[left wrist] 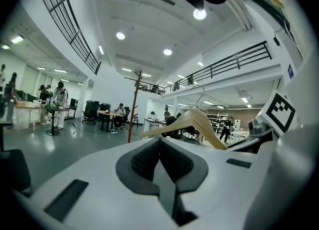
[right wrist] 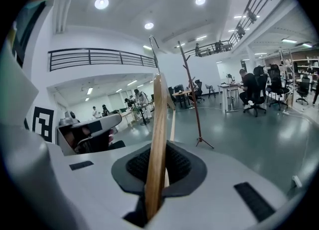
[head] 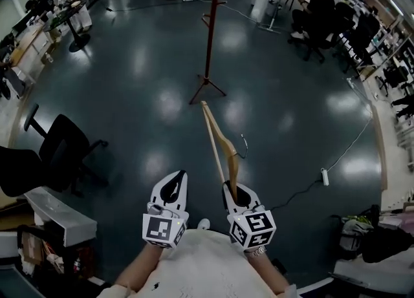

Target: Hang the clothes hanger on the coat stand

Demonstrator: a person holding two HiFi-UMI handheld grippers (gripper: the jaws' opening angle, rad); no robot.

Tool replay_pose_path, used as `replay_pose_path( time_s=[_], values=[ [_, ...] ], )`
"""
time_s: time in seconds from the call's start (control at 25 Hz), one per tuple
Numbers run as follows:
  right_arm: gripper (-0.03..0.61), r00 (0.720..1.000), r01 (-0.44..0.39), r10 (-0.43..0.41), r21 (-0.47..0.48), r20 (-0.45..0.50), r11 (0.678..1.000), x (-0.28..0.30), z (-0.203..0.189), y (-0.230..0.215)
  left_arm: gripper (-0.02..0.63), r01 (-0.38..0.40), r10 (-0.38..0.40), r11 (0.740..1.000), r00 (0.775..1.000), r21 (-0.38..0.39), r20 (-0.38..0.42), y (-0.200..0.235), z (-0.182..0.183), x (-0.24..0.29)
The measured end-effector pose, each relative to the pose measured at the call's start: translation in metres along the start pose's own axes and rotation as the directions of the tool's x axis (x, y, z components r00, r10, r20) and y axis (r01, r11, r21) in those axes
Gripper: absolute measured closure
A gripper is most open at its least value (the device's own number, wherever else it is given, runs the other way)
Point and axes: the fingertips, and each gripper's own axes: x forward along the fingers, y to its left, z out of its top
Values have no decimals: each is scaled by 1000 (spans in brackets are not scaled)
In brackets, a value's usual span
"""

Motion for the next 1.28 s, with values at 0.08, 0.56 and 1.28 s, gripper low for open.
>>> replay_pose_path(
  time_s=[0.08,0.56,1.28],
  values=[
    [535,1000,14,-14,1,-14,1000,27,11,-7,601,12,-12,1000,1000,-11,-3,20,2,27],
    [535,997,69,-70,48,28,996,197,113,10,601,137,-138,990,990,14,21,164,54,144],
    [535,997,36,-29,96,-75,995,367,167,-55,601,17,-17,1000,1000,0,-9,283,59,277]
  ],
)
